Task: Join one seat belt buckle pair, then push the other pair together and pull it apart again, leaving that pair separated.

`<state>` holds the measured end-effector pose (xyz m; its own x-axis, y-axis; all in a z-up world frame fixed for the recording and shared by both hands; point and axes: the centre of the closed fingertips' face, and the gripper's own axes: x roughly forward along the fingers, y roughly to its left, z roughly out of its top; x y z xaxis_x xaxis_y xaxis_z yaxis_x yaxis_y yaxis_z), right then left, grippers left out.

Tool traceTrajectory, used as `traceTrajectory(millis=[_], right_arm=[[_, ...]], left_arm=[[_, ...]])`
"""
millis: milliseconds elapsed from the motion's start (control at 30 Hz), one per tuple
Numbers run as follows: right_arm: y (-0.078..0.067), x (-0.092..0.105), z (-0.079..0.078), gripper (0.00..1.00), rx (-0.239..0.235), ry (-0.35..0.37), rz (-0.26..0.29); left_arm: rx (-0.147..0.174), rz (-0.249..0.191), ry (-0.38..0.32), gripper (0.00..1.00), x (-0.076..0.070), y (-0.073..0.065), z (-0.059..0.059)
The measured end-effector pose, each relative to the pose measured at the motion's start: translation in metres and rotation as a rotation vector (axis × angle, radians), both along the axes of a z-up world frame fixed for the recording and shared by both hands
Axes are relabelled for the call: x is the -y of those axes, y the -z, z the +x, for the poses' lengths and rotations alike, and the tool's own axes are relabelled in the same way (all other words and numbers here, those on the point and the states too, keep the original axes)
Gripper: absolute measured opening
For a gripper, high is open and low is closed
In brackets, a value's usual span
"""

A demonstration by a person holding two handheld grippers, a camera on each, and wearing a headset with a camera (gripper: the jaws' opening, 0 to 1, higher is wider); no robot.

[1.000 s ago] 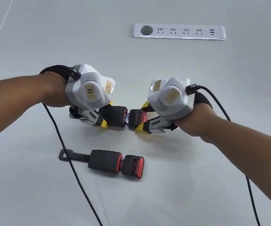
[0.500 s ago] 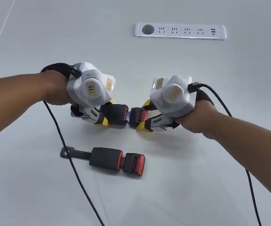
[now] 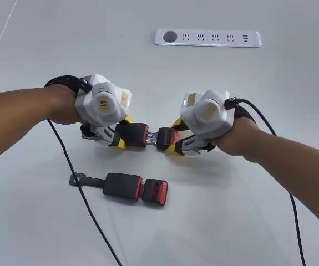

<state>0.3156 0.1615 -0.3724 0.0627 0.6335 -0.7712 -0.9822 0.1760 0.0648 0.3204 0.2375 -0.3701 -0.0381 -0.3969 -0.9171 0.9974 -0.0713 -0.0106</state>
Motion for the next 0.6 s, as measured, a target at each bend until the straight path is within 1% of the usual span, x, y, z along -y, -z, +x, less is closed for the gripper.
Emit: traceTrajectory(millis=[233,433,467,600], right_arm=[[0.0,0.018,-0.002,0.33,-0.009,0.004,-0.002],[0.0,0.041,-0.005,0.33,-0.022,0.013,-0.016],[0.001,0.047,-0.006,0.34,-0.028,0.018,-0.027],[-0.002,0.061,-0.01,0.34,-0.023,0.015,-0.023]], left_arm=[[0.001,-0.004,-0.003,0.34,0.001,0.0,0.0],[0.001,-0.001,-0.005,0.34,0.001,-0.001,0.0],[0.001,0.0,-0.005,0.34,0.001,-0.001,0.0],[0.001,-0.001,-0.01,0.34,0.002,-0.001,0.0]])
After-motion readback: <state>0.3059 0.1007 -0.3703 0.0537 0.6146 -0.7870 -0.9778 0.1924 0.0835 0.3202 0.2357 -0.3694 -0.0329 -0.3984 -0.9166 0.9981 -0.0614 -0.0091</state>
